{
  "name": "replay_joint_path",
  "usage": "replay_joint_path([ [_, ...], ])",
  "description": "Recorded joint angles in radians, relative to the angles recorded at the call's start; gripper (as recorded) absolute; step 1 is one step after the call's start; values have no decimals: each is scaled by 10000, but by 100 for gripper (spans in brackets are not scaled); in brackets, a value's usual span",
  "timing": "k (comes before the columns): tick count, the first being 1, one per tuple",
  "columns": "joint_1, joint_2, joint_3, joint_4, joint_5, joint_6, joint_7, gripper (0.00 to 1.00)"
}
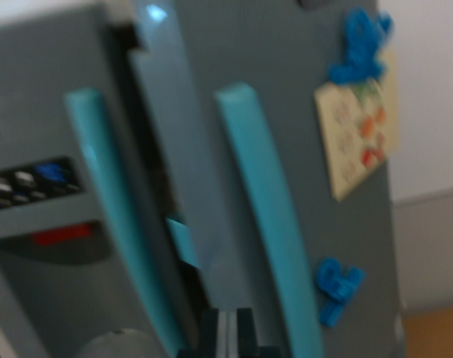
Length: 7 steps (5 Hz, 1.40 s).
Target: Close fridge door
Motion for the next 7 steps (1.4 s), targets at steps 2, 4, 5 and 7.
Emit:
replay_joint_path([
  [2,0,668,-283,279,0,0,0,100],
  [4,0,1480,-482,701,0,0,0,100],
  [5,0,1480,-482,701,0,0,0,100],
  [7,0,2449,-589,1151,0,0,0,100],
])
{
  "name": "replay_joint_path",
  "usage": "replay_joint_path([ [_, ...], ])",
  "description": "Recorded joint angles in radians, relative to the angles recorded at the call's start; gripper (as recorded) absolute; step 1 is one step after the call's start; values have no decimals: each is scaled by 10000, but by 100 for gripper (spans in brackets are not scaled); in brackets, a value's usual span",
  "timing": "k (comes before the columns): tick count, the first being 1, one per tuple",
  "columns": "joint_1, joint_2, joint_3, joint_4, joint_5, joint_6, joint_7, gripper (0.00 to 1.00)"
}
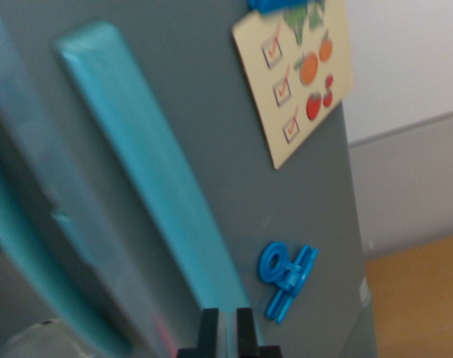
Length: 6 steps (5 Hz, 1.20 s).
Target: Close fridge door
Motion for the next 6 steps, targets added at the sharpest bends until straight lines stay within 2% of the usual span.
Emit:
replay_joint_path([
  [1,0,1052,-6,562,0,-3,0,100],
  [2,0,1052,-6,562,0,-3,0,100],
  [3,0,1937,-1,1146,0,-6,0,100],
  [4,0,1937,-1,1146,0,-6,0,100],
  [5,0,2451,134,1532,0,-7,0,100],
  [6,0,2451,134,1532,0,-7,0,100],
])
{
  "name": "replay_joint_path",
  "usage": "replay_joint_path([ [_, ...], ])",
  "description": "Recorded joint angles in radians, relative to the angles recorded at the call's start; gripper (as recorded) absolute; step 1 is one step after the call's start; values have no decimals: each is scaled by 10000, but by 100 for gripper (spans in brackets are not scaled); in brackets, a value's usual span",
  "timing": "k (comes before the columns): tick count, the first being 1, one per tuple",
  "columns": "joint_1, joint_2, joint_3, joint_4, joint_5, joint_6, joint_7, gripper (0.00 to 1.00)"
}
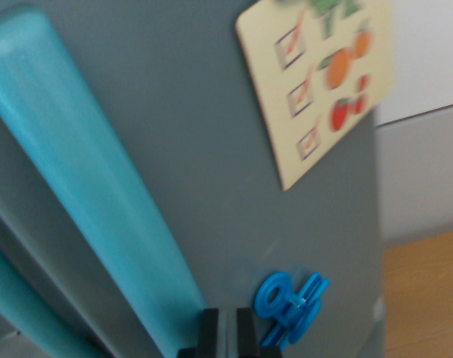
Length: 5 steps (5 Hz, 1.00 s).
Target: Close fridge door
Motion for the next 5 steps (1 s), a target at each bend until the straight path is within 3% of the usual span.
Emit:
replay_joint_path([
  [1,0,480,256,249,0,0,0,100],
  [2,0,480,256,249,0,0,0,100],
  [3,0,1076,502,681,0,-1,0,100],
  [4,0,1076,502,681,0,-1,0,100],
  [5,0,1741,704,1300,0,-4,0,100],
])
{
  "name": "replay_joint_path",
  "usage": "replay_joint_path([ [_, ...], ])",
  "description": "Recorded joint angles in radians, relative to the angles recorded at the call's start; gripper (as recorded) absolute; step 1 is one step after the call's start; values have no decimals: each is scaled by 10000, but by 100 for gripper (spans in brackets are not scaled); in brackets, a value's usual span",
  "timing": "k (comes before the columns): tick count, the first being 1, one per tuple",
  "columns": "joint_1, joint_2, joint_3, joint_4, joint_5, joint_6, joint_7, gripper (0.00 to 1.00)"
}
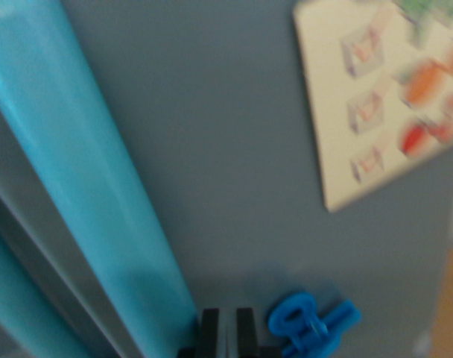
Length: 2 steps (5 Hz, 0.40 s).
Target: Close fridge door
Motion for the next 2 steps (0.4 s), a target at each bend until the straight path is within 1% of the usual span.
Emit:
replay_joint_path([
  [1,0,0,0,0,0,0,0,100],
  [2,0,676,189,637,0,-12,0,100],
])
